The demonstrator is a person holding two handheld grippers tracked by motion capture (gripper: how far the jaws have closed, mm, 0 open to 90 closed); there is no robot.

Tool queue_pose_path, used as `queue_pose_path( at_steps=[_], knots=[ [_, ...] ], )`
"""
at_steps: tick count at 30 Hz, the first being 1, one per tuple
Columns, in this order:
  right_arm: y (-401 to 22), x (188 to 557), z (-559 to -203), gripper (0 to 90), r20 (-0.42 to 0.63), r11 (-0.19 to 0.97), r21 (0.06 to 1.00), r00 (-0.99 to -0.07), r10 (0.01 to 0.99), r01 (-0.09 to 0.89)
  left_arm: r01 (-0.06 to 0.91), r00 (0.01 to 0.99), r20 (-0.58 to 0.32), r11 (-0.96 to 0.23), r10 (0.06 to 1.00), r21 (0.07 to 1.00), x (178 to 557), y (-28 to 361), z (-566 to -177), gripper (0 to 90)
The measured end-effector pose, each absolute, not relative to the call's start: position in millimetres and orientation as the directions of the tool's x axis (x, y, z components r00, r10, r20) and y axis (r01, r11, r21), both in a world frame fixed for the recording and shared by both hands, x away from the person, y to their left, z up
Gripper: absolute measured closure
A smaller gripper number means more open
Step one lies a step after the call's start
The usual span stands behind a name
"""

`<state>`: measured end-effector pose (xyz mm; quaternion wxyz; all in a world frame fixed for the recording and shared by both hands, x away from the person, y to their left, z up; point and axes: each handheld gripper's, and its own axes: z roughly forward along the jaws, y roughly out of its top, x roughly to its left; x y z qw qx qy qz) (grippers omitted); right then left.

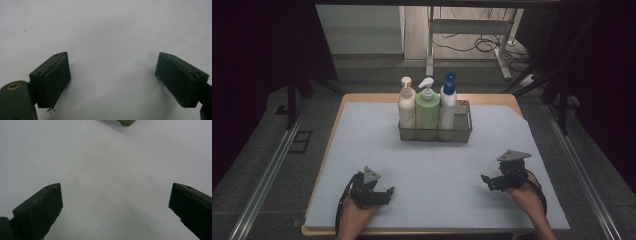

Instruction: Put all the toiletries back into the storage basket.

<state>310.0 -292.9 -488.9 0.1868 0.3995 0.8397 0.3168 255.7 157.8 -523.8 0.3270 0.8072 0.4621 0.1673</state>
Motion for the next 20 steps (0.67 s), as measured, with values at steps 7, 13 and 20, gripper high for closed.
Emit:
queue_pose_path(
  at_steps=[7, 13, 20],
  knots=[
    [-294.0, 305.4, -508.3, 0.0, -0.035, 0.478, 0.681, -0.628, 0.778, 0.554, 0.636, 0.517, -0.031, -0.359, 0.855, 0.683, 255.7, 157.8, -523.8, 12.3],
    [-295.5, 304.5, -520.8, 0.0, 0.003, 0.457, 0.686, -0.630, 0.776, 0.566, 0.635, 0.517, -0.031, -0.359, 0.856, 0.684, 255.7, 157.8, -523.9, 12.3],
    [-295.3, 303.7, -521.4, 0.0, -0.006, 0.461, 0.685, -0.629, 0.777, 0.563, 0.638, 0.518, -0.031, -0.361, 0.855, 0.681, 255.8, 157.7, -523.7, 12.3]
  ],
)
